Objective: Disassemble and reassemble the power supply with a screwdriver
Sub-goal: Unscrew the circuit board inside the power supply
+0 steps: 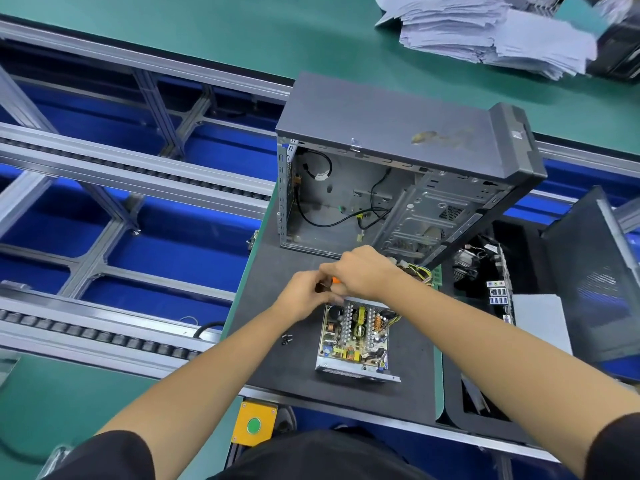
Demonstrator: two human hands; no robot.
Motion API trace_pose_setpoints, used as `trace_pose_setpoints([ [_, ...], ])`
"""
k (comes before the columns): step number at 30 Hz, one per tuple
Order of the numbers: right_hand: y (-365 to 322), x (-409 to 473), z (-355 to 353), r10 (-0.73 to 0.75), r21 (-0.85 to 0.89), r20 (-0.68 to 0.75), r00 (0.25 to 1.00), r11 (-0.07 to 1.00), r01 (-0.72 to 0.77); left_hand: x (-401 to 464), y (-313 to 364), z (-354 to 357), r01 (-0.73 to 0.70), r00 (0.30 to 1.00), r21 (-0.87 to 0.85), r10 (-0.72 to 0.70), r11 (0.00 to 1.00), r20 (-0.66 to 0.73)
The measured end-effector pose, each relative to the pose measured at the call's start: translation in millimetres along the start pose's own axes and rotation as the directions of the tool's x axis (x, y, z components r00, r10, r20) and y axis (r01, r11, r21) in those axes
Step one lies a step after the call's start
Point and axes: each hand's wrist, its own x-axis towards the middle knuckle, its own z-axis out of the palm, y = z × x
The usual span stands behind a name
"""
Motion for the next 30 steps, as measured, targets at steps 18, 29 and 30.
trace_pose_setpoints([
  [18, -10, 1, -9, -0.084, 0.045, 0.058, 0.995, 0.996, 0.081, -6, -7, -3, -0.01, 1.0, 0.047, 0.009, 0.999, 0.026],
  [29, 0, 0, -16, -0.194, -0.115, 0.14, 0.971, 0.971, 0.21, 0, 3, -7, -0.073, 0.993, 0.071, 0.066, 0.995, 0.102],
  [30, 0, 1, -16, -0.191, -0.114, 0.154, 0.969, 0.971, 0.21, -2, 3, -8, -0.084, 0.991, 0.066, 0.076, 0.994, 0.113],
])
